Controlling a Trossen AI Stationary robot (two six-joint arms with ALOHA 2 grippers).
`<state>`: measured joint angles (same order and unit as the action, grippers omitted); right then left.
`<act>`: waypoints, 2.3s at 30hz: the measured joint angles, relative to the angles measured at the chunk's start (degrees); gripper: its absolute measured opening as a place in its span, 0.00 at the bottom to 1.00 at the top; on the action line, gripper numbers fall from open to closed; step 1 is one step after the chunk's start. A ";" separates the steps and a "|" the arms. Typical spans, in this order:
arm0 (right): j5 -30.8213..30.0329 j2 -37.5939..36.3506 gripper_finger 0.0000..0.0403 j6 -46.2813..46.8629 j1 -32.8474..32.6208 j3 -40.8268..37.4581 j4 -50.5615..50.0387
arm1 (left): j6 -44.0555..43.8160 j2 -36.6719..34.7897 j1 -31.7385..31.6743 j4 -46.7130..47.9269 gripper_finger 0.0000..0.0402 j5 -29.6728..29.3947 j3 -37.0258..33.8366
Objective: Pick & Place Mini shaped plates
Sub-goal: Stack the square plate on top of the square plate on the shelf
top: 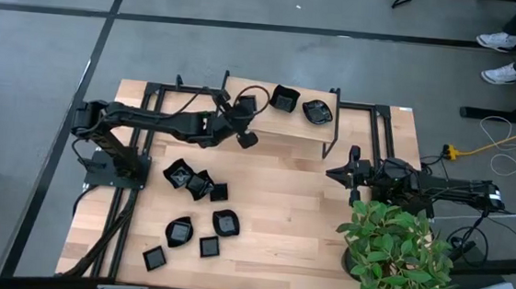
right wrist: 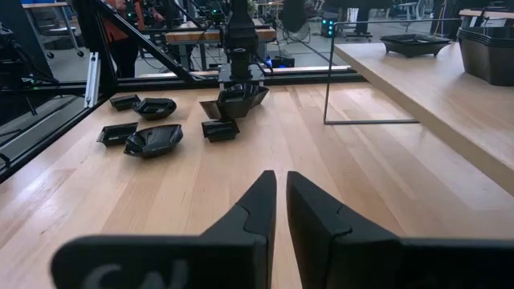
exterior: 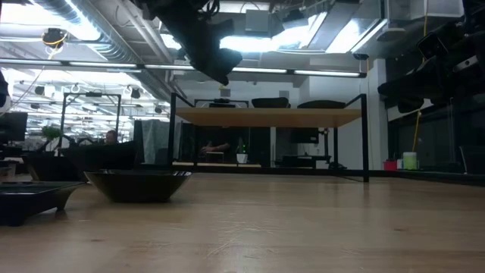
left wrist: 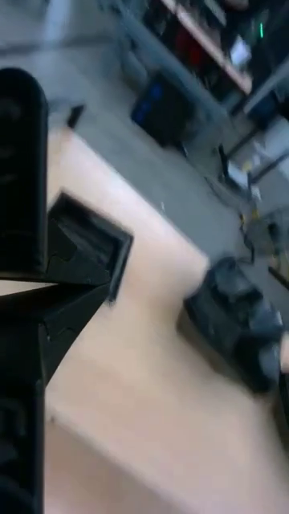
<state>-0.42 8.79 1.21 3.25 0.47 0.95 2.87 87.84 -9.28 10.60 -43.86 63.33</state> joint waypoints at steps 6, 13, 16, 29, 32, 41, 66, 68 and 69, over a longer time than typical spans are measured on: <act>0.01 -0.01 0.08 0.00 0.01 0.01 -0.02 | -0.14 -1.27 3.86 4.17 0.00 8.03 0.00; 0.02 0.00 0.08 -0.02 0.02 0.02 -0.02 | -5.63 -3.12 9.93 11.31 0.01 15.66 -0.04; 0.00 -0.01 0.08 -0.01 0.01 0.02 -0.01 | -8.01 -3.75 12.42 13.62 0.00 19.49 -0.04; 0.00 -0.02 0.08 0.00 0.02 0.02 0.00 | -24.02 -4.12 19.58 27.31 0.00 33.43 -0.02; 0.00 -0.01 0.08 0.00 0.02 0.02 0.00 | -28.25 -4.12 21.14 30.88 0.00 35.81 -0.03; 0.00 -0.02 0.08 0.00 0.02 0.02 0.00 | -37.24 -4.12 25.09 38.39 0.00 38.07 -0.02; 0.02 -0.01 0.08 0.00 0.00 0.02 0.00 | -70.24 -8.15 40.06 51.23 0.00 20.41 -0.15; 0.02 -0.02 0.08 0.00 0.00 0.02 0.00 | -72.63 -9.22 40.69 51.23 0.00 19.63 -0.15; 0.02 -0.02 0.08 0.00 0.00 0.02 0.00 | -73.87 -9.54 40.90 51.23 0.00 19.46 -0.15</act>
<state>-0.40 8.78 1.21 3.25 0.49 0.95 -71.00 78.30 31.61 61.82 -24.39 63.18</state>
